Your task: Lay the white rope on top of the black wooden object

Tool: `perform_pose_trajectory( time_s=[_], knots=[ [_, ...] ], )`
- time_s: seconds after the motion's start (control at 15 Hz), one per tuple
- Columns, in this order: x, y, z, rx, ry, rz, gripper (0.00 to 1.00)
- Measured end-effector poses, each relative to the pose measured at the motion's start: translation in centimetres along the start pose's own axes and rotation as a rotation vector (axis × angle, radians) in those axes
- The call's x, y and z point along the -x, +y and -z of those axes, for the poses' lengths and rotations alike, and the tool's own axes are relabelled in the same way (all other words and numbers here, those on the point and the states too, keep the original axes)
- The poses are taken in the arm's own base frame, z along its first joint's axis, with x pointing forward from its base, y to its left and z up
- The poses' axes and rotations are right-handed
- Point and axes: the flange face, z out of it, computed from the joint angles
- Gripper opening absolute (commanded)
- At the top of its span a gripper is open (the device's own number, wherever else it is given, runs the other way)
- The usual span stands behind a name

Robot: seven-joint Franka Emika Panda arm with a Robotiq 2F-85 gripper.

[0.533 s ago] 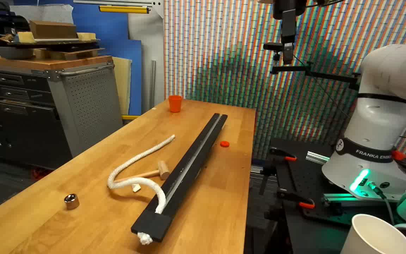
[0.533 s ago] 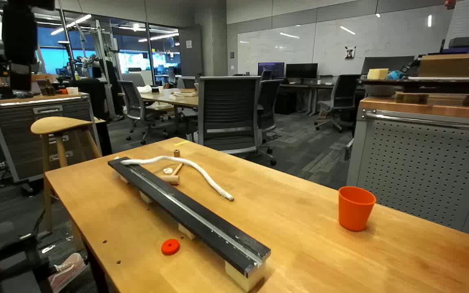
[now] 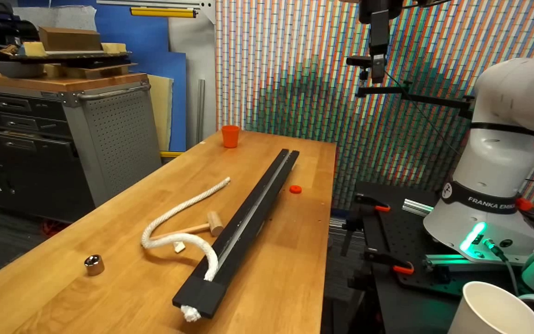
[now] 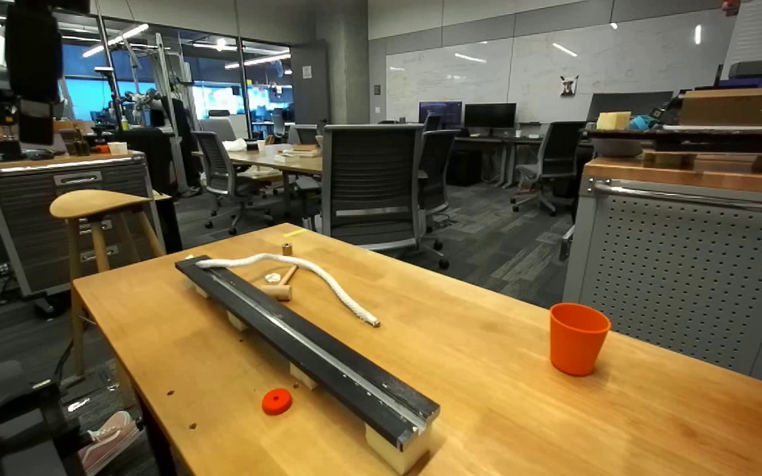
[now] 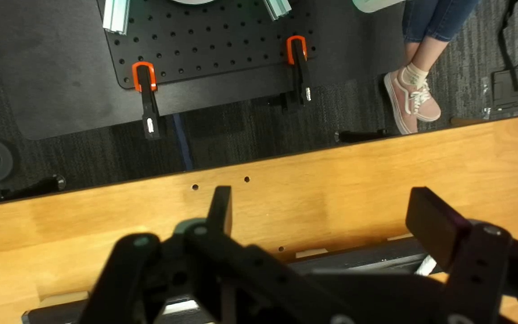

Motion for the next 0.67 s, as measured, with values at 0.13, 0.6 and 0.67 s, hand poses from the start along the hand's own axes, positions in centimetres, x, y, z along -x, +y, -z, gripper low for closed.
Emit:
perform_pose_trajectory(
  time_s=[0.13,0.6,0.67],
  knots=[
    [0.0,0.0,-0.2,0.002,-0.004,0.001,1.0],
    [-2.5,-1.0,-1.3,0.032,0.037,0.01,1.0],
    [-3.3,-1.2,-1.7,0.036,0.043,0.01,1.0]
  ],
)
